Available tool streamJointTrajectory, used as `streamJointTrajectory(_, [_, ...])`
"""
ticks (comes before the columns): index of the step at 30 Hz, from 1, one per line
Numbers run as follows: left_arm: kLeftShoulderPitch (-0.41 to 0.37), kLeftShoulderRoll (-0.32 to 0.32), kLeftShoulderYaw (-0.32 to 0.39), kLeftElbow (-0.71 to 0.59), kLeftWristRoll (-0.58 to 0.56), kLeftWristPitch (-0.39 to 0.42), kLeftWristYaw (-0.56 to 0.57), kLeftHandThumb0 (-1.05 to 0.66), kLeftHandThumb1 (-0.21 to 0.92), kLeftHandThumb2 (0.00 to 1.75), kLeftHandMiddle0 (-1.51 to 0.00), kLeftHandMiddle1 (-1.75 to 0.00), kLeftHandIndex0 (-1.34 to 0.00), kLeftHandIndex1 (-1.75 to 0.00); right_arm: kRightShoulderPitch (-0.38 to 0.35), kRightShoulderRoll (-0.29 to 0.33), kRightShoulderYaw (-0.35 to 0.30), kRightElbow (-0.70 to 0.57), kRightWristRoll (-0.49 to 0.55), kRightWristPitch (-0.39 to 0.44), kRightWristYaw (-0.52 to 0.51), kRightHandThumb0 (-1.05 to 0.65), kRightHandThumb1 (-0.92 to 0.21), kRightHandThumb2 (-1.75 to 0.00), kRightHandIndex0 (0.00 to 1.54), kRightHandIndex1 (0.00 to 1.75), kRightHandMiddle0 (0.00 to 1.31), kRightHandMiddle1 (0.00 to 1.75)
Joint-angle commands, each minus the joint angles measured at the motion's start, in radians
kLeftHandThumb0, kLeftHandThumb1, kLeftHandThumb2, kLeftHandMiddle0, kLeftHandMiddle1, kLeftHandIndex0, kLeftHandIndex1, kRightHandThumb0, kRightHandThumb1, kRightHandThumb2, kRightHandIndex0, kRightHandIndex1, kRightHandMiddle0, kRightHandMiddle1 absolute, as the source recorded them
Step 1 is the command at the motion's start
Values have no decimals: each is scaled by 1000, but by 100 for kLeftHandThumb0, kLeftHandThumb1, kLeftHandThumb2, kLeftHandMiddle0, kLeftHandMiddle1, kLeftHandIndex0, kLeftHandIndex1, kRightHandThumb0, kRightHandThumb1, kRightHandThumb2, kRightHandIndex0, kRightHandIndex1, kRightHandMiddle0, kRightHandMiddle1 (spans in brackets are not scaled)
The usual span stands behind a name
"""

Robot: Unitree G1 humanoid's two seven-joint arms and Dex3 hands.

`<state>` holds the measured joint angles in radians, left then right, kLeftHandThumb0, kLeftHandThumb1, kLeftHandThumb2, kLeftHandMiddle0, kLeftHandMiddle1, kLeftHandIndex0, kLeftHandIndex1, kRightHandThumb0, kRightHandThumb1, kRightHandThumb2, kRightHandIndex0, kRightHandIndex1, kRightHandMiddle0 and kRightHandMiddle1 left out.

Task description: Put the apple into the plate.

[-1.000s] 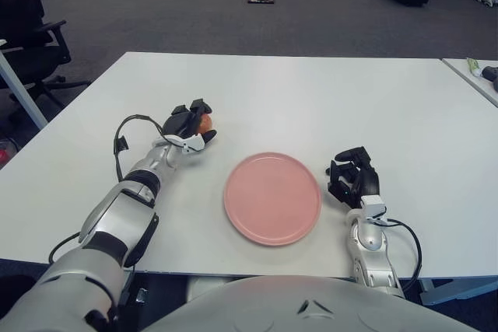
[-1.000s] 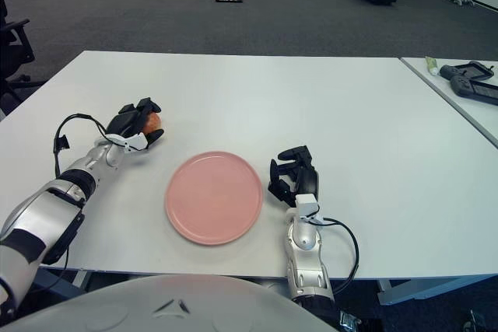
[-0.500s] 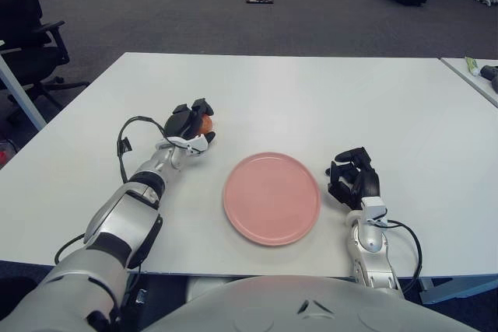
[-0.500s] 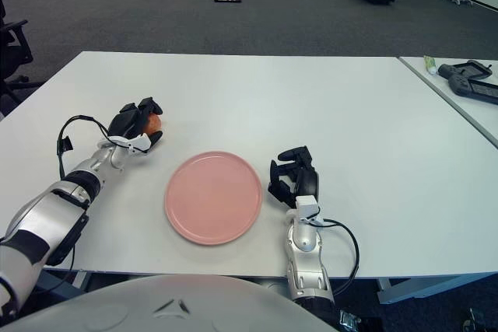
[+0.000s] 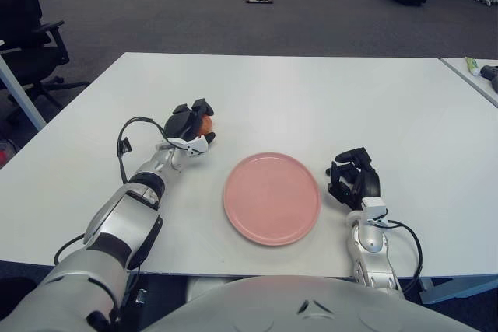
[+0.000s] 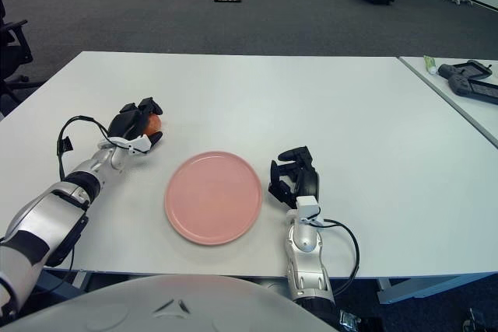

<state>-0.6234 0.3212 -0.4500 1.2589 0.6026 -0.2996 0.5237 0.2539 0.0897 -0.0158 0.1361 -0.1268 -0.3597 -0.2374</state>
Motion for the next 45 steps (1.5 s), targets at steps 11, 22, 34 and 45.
streamJointTrajectory(11, [49,-10,-13,11,13,-6,-6,-43,44,115,-121,-175,-50,-175,-5,3,-9,12,10,3,0,-39,-66,-89,62,133,35,175])
streamJointTrajectory(22, [55,-4,11,-17,-9,-50,18,-43,45,115,-121,-175,-50,-175,-4,6,-10,5,12,17,0,-39,-65,-90,61,134,36,175])
streamJointTrajectory(34, [94,24,66,-139,-48,-156,22,-43,44,116,-122,-175,-51,-175,-6,6,-8,9,10,11,-2,-39,-66,-89,62,134,35,175])
streamJointTrajectory(45, [128,19,121,-220,-80,-191,19,-43,43,117,-122,-175,-52,-175,-4,5,-7,3,7,17,-3,-39,-66,-89,62,133,35,175])
